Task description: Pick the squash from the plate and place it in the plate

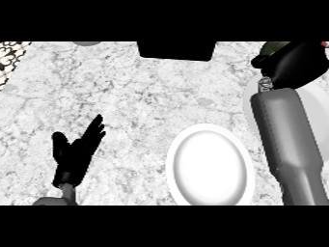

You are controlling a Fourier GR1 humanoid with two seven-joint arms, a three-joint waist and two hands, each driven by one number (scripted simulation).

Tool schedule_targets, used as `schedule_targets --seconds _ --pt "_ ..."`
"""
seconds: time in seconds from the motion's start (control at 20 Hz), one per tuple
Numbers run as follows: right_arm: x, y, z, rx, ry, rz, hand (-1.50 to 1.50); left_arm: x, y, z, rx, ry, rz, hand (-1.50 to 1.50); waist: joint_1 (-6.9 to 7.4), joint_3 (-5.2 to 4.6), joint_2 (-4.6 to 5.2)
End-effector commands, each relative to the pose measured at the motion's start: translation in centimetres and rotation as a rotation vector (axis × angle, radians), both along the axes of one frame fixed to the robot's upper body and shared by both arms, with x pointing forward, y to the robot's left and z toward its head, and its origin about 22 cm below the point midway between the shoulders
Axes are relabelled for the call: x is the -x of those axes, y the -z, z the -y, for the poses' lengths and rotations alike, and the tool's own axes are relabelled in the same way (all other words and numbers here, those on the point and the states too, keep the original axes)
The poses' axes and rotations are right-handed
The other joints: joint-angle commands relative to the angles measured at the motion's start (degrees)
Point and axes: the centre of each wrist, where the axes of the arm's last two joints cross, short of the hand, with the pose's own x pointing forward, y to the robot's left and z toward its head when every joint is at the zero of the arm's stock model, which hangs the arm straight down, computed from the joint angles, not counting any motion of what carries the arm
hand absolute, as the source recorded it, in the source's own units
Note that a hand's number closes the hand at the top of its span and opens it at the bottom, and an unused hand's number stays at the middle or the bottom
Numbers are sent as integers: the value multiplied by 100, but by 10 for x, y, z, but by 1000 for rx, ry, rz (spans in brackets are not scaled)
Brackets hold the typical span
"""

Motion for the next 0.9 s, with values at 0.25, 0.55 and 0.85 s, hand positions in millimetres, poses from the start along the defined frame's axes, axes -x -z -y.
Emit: schedule_targets --seconds 0.25,0.55,0.85 --pt "2 20 38 -64 360 200 150 -7 -1 0 2 -25 9 0 -161 10 -25" --pt "25 56 77 -27 469 247 150 -4 3 -8 3 -41 -15 0 -256 23 -72" --pt "31 74 101 -12 498 260 150 -3 5 -11 7 -38 -1 0 -235 21 -93"
